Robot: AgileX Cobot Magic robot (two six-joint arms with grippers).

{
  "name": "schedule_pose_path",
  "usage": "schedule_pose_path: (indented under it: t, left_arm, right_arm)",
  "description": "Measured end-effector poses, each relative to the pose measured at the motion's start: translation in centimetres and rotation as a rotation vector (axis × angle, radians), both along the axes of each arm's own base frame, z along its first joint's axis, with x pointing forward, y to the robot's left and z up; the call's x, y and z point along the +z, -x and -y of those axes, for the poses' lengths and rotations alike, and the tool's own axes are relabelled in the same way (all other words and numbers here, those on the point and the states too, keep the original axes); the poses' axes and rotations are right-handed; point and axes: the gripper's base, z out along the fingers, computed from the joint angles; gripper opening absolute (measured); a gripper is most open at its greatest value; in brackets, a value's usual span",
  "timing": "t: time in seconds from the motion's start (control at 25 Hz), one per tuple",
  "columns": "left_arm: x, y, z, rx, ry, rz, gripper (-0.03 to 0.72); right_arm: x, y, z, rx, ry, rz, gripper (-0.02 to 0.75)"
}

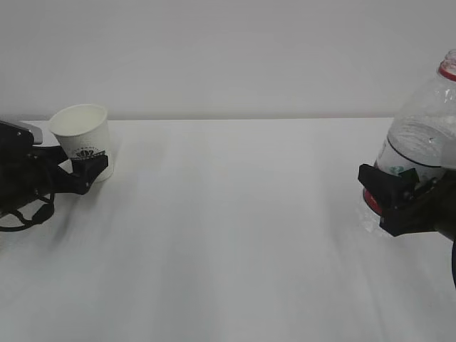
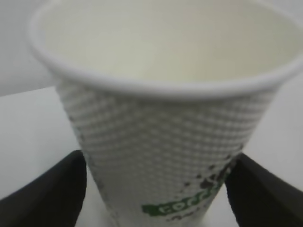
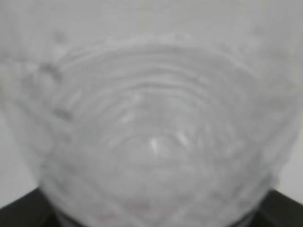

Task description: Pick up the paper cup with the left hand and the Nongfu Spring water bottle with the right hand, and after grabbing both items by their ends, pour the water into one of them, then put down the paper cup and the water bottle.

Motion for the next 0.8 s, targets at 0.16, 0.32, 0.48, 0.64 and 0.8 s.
schedule_pose_path:
  t: [0.16,0.32,0.48,0.64,0.8]
  left_arm:
    - [0.4,-0.9,0.0,0.003,0.021,0.022,0.677]
    - [0.1,-1.3,0.1,0.003,0.047,0.011,0.675]
    - [0.0,-1.2,0.7,-0.012,0.052,0.005,0.652]
    - [0.0,-1.2,1.5,-0.033,0.054,0.005,0.592]
    - [0.0,-1.1,1.6,-0.049,0.05,0.006,0.577]
  right_arm:
    - [0.0,0.0,0.0,0.004,-0.002,-0.001,0.503]
    - [-0.1,0.0,0.0,0.005,0.002,-0.009,0.503]
    - [-0.1,0.1,-0.1,0.009,0.006,-0.012,0.503]
    - [-0.1,0.1,-0.1,0.012,0.007,-0.013,0.503]
    - [-0.2,0.1,-0.1,0.011,0.01,-0.022,0.503]
